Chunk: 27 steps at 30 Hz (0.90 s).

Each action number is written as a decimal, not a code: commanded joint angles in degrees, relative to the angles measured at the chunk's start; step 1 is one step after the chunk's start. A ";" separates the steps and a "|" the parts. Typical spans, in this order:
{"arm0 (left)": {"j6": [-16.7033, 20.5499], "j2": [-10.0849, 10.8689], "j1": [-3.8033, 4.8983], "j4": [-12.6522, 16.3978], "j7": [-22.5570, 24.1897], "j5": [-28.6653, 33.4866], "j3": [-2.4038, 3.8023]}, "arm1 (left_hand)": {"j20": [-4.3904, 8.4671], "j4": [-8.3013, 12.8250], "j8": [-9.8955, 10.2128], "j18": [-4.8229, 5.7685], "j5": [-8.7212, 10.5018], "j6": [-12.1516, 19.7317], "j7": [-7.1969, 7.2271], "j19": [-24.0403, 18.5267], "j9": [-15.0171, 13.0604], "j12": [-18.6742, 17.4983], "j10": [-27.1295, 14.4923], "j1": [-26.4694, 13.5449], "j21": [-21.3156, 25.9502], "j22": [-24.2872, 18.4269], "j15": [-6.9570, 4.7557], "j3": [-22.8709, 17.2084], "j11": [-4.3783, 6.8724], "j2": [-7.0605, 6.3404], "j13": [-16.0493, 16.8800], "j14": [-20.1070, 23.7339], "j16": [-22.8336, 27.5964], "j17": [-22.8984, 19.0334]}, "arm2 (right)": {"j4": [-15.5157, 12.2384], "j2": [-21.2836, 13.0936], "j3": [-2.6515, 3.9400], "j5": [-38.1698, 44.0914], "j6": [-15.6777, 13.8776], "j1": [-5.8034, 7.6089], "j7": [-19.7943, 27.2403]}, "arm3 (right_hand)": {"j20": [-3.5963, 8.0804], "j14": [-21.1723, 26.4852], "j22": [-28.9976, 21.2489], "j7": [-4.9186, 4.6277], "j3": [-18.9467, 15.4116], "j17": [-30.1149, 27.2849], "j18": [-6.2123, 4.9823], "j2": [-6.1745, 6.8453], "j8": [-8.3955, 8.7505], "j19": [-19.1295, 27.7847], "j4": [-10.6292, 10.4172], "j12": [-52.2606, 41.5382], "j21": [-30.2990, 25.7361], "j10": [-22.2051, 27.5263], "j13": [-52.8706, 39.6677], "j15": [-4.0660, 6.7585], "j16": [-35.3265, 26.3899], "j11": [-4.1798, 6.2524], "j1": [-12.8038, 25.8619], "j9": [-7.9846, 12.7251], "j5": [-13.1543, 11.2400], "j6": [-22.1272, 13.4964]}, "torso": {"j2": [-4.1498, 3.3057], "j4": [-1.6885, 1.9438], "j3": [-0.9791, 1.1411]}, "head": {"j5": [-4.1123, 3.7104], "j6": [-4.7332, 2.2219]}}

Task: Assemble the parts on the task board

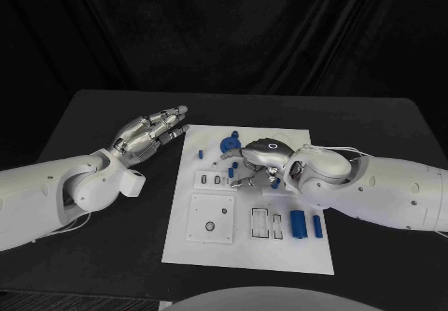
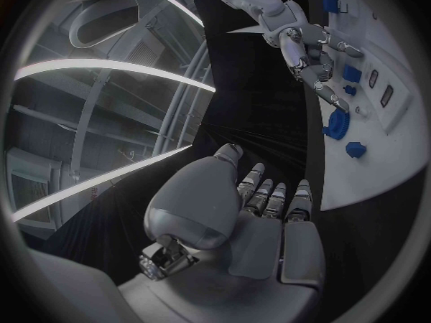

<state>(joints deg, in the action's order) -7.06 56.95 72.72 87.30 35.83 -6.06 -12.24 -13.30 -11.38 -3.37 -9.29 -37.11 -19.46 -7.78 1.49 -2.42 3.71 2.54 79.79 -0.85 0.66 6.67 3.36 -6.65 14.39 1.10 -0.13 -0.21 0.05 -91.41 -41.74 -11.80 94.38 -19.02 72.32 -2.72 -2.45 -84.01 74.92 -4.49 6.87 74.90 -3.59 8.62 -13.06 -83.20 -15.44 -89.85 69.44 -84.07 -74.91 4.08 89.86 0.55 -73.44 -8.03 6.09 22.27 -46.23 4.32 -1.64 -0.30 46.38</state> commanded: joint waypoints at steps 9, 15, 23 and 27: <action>3.71 1.04 -0.05 0.77 2.38 -5.19 0.05 | -0.21 7.18 -0.13 -1.11 6.35 0.95 0.13 -0.14 0.05 0.04 0.07 3.08 -0.17 0.04 0.01 -5.24 -0.04 -2.91 -0.01 0.13 0.21 -0.05 | -3.96 -3.77 -0.07 -2.31 -8.95 3.19 3.20 | 0.79 -5.97 9.48 0.32 -3.85 15.00 -0.60 3.69 1.85 -0.12 -1.70 -0.15 -0.39 -5.93 -15.09 0.59 0.09 0.63 2.74 1.88 -3.10 -0.42 | 0.04 -0.01 0.07 | 0.53 -0.61; 8.36 2.89 -0.01 2.46 3.67 -10.18 0.07 | -0.54 3.46 -0.46 -1.14 23.36 1.03 0.88 0.52 0.02 0.53 0.54 -0.98 -0.70 0.30 -0.22 -4.30 0.30 -5.41 0.06 0.13 0.21 -0.05 | -7.89 -8.47 -0.07 -11.96 -9.64 9.18 5.97 | 0.65 -5.73 9.31 -0.02 -9.87 13.99 -0.70 3.37 2.52 0.18 -1.76 0.82 -1.24 -5.09 -14.13 0.37 -0.48 0.35 5.76 2.63 -3.03 -0.37 | 0.02 -0.01 0.11 | 0.41 -0.60; 15.69 5.93 1.61 5.51 1.25 -13.56 0.12 | -1.80 -5.29 -0.78 -1.17 32.52 0.78 0.10 5.66 -0.01 7.17 5.63 -9.83 -4.48 2.07 1.81 6.02 -2.83 -11.17 1.26 -4.23 -1.99 1.27 | -9.87 -14.16 -0.08 -23.61 -10.15 16.09 8.72 | 0.60 -5.73 9.42 0.12 -20.15 13.97 -0.65 3.88 3.33 0.12 -1.86 0.95 -1.01 -4.99 -13.98 0.41 -0.49 0.44 8.82 3.43 -2.81 -0.68 | 0.03 -0.01 0.16 | 0.24 -1.58; 19.58 6.09 4.94 6.43 -4.02 -19.80 0.12 | -3.12 -5.22 -1.28 -0.86 31.57 -1.23 0.35 24.42 -0.28 23.39 20.30 -9.38 -16.90 7.66 3.94 6.39 -6.33 -11.35 5.21 -29.09 -14.74 8.92 | -9.87 -16.29 -0.08 -25.40 -8.50 17.25 7.45 | 0.57 -5.71 9.41 -0.17 -18.84 13.88 -0.65 2.02 2.93 0.15 -1.80 1.06 -1.11 -4.90 -13.88 0.30 -0.55 0.25 9.41 3.38 -2.99 0.53 | 0.03 -0.11 0.13 | -0.29 -1.76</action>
<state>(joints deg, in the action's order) 6.60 63.14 76.81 93.24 35.75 -19.04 -12.25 -16.15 -16.60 -4.45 -9.78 -5.35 -20.21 -7.28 20.99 -2.59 24.51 20.31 70.20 -14.48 6.89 10.25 9.43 -12.51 3.24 5.53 -24.40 -12.14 7.42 -101.08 -57.60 -11.85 74.07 -27.47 89.40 4.24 -2.04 -83.95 74.91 -4.72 -12.22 74.90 -3.58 11.23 -9.95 -83.23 -17.19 -89.14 68.34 -84.04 -74.91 4.20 89.51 0.93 -63.80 -4.66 3.22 22.59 -46.21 4.28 -1.49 -0.35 44.69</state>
